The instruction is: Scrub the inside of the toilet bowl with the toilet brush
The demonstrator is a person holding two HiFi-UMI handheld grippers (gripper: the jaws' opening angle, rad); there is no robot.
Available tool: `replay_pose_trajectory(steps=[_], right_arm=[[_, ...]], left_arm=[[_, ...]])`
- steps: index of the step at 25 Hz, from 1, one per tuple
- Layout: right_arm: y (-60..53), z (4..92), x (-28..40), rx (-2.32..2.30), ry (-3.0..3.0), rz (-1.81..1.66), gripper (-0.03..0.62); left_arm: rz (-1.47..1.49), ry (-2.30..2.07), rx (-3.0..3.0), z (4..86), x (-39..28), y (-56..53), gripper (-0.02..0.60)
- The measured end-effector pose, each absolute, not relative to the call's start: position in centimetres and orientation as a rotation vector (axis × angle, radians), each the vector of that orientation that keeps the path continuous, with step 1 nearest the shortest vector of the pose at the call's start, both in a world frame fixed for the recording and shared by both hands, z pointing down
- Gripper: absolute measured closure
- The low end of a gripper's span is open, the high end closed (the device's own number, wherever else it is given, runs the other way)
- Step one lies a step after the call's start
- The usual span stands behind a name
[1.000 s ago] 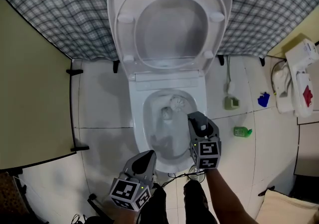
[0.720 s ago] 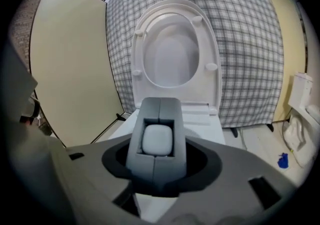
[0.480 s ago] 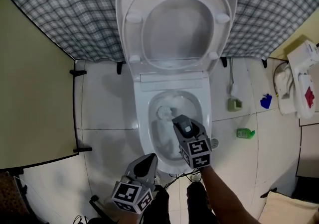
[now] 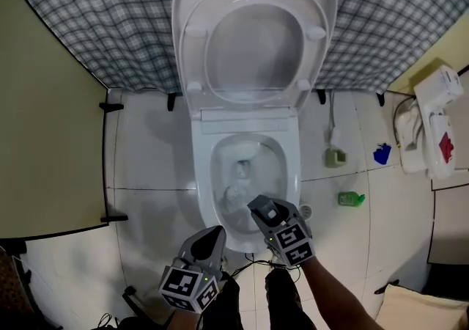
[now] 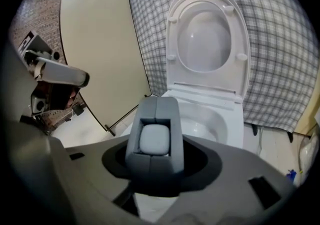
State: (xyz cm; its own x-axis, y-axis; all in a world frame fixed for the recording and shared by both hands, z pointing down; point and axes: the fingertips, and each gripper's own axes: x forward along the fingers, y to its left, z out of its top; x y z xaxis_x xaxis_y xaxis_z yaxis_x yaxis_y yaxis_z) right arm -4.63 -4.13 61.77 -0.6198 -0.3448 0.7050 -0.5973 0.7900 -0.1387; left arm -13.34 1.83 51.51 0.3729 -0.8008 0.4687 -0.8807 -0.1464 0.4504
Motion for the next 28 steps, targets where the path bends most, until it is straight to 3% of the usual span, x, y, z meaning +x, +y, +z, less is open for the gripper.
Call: replay_pose_trajectory(steps=[16,28], right_arm=[[4.4,57.5,0.7,0.534,-2.229,0.454,0.378],[-0.7,61.9,-1.0,0.691,-2.197,0.46,0.378]], left_arm=[[0.125,-1.445,1.962,50.5,-10.1,4.2,0.594],[0.148,-1.421,1.971,51.3,-9.9,4.0,0.594]])
